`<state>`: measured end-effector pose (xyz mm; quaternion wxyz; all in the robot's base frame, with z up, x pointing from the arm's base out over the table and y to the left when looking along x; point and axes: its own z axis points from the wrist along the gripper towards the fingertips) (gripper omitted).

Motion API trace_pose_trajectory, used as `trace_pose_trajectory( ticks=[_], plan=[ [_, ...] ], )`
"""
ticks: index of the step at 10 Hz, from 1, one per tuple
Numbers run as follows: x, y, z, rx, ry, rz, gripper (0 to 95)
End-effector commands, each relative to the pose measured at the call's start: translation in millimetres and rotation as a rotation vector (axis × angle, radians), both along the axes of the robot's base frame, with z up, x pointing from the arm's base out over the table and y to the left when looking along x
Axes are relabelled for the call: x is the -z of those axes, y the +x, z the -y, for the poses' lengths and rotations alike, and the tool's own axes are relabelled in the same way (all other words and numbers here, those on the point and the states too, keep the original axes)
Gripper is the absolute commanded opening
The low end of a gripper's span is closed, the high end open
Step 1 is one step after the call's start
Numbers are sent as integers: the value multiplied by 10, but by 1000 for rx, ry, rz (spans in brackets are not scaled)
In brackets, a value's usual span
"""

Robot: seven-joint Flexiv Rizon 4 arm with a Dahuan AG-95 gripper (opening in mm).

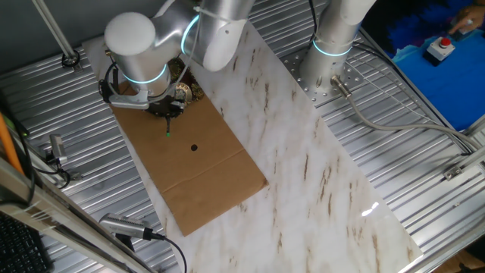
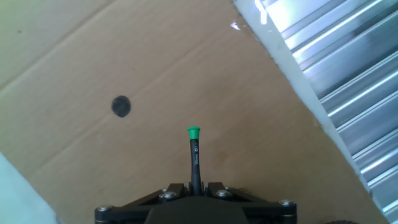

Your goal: Dial a number on an old rotary phone

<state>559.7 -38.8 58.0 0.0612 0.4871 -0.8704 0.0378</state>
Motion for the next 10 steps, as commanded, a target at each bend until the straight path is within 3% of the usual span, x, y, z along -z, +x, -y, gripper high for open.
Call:
trace_pose_trajectory(
  ticks=[1, 6, 10],
  plan=[
    [-21, -23, 12, -4, -1, 1, 0],
    [-86, -99, 88, -18, 0, 1, 0],
    [-73, -80, 71, -16, 14, 6, 0]
  ],
)
